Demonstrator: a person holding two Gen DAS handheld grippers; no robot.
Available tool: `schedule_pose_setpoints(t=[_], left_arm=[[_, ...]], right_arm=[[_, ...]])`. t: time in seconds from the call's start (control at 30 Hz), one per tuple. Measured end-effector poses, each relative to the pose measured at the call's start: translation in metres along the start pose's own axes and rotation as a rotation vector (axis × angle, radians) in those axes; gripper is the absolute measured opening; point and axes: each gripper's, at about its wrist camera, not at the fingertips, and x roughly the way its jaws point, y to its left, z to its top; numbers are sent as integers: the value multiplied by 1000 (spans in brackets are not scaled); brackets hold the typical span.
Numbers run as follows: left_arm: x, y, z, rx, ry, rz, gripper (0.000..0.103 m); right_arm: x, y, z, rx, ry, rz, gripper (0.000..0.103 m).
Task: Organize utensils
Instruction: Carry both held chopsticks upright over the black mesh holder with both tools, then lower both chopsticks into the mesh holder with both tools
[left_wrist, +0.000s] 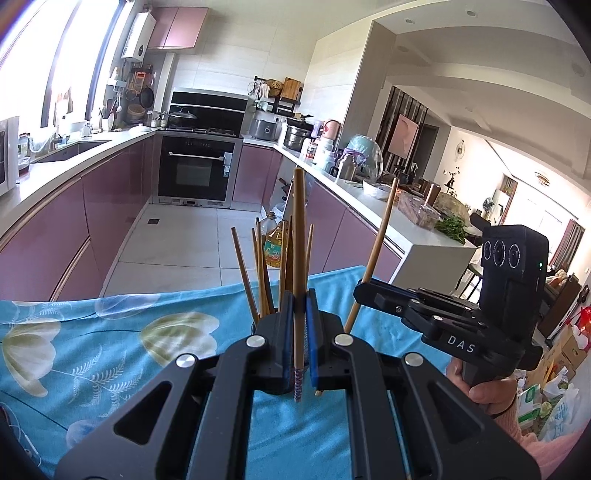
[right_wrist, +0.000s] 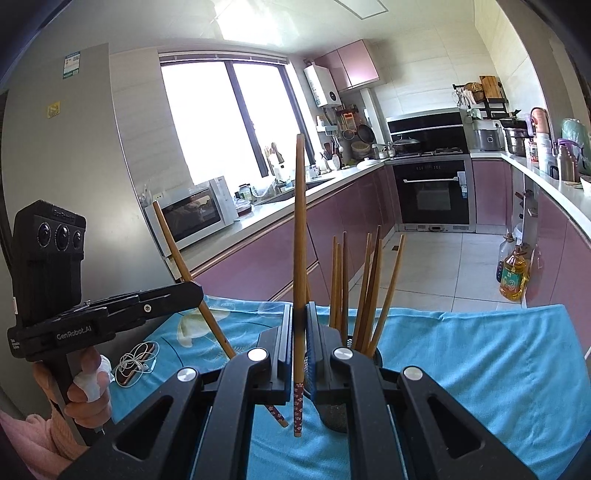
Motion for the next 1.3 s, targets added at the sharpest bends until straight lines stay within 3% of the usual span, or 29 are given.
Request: schedule_pose_setpoints(t=[0.6, 1.3], left_arm=[[1, -1, 21, 3, -58, 5, 7], [29, -1, 21, -24, -20, 37, 7]], right_arm=[[1, -4, 17, -1, -40, -19, 6], [18, -14, 24, 24, -29, -54, 6]])
